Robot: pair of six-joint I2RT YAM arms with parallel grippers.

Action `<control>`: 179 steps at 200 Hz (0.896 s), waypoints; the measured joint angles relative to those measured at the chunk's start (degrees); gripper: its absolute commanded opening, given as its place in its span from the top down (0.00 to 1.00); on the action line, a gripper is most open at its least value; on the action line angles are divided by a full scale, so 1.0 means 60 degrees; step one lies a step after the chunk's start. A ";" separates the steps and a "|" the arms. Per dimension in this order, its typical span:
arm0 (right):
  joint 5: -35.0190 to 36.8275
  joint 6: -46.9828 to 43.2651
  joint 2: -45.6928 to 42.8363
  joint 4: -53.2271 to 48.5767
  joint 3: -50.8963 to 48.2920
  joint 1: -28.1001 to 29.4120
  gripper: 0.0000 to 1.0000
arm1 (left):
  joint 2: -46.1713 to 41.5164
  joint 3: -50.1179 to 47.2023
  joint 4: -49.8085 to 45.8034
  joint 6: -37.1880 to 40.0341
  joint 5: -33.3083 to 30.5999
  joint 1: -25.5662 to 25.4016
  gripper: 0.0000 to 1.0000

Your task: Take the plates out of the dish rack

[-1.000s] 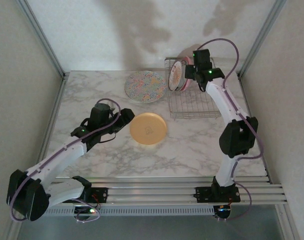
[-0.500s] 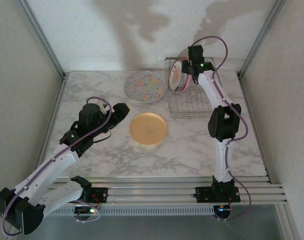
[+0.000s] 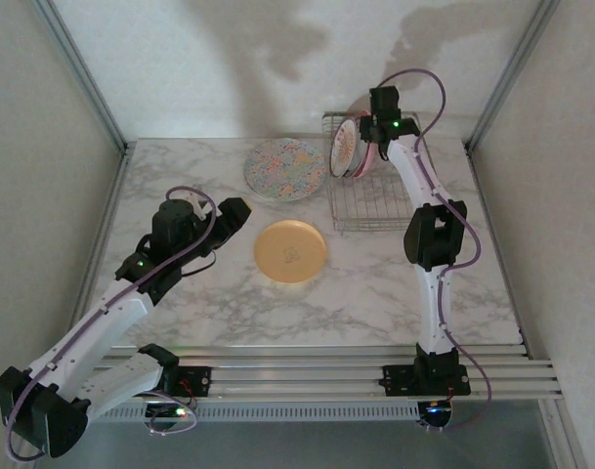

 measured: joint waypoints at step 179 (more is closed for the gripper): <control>0.0401 -0.0433 0.0845 -0.0313 0.1206 0.0018 0.73 | 0.0175 0.0044 0.0033 0.0000 0.0080 0.0142 0.24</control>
